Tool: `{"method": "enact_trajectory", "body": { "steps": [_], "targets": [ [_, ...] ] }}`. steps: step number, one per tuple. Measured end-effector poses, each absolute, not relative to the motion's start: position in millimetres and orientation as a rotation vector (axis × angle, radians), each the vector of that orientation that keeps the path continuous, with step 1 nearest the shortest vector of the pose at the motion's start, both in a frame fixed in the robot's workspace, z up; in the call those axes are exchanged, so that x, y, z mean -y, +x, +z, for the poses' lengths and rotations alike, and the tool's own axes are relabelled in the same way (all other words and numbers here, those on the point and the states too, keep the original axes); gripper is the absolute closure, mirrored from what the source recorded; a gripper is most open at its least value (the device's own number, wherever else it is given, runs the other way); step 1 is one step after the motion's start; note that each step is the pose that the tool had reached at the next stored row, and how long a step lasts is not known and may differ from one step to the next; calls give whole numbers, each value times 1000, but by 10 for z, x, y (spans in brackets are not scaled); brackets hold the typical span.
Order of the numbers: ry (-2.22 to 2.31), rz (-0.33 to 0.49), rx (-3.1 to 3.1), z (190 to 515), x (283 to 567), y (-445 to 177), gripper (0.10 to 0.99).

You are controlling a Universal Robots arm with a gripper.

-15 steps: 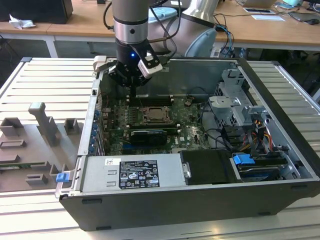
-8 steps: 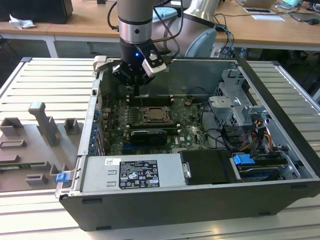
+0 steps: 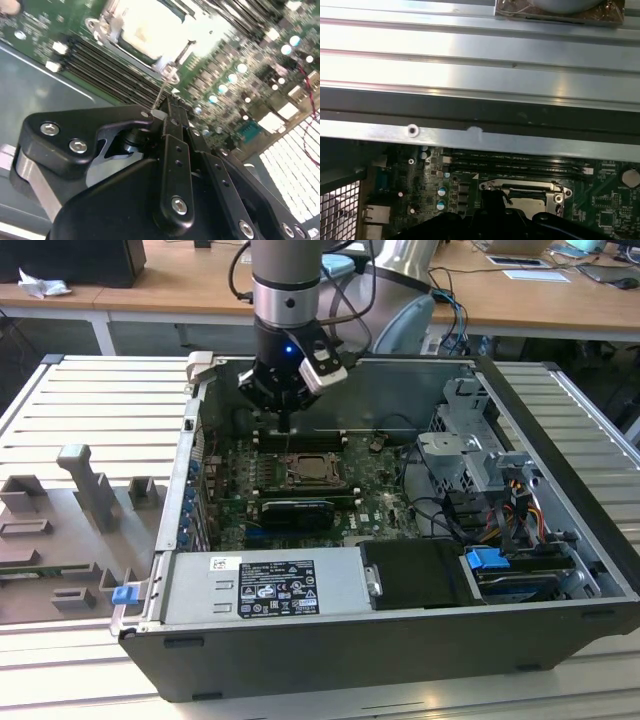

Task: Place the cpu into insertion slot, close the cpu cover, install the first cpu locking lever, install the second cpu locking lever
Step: 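Install the first cpu locking lever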

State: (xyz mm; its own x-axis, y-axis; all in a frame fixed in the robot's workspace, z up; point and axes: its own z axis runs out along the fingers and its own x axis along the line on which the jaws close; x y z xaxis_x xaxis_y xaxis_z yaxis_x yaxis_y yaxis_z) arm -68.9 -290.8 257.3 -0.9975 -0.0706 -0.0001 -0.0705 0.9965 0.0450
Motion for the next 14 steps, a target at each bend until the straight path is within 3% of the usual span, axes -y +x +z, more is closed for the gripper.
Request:
{"method": "enact_trajectory", "body": {
  "steps": [6,9,14],
  "targets": [
    [111,-69,3137,2560,2908,-446,980],
    [111,-136,3137,2547,2911,-417,980],
    [94,-152,3137,2476,2919,-405,980]
  ]
}}
